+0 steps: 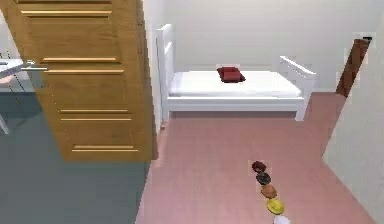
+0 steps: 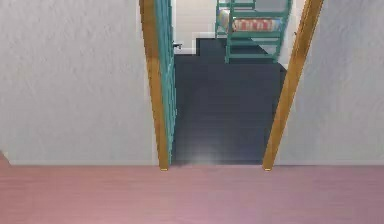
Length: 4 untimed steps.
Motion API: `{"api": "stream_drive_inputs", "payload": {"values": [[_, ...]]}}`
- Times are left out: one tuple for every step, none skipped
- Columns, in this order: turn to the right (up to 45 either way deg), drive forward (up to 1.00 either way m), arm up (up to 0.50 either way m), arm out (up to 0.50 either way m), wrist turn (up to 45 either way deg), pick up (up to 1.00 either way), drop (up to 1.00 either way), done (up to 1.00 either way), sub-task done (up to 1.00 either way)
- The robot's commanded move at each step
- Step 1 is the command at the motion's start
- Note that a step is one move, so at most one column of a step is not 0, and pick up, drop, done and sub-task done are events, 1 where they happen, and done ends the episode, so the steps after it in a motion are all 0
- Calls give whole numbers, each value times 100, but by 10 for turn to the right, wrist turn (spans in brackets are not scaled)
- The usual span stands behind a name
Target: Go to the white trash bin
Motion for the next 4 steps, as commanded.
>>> {"api": "stream_drive_inputs", "payload": {"values": [[450, 0, 0, 0, 0, 0, 0, 0, 0], [0, 15, 0, 0, 0, 0, 0, 0, 0], [-450, 0, 0, 0, 0, 0, 0, 0, 0], [-390, 0, 0, 0, 0, 0, 0, 0, 0]]}}
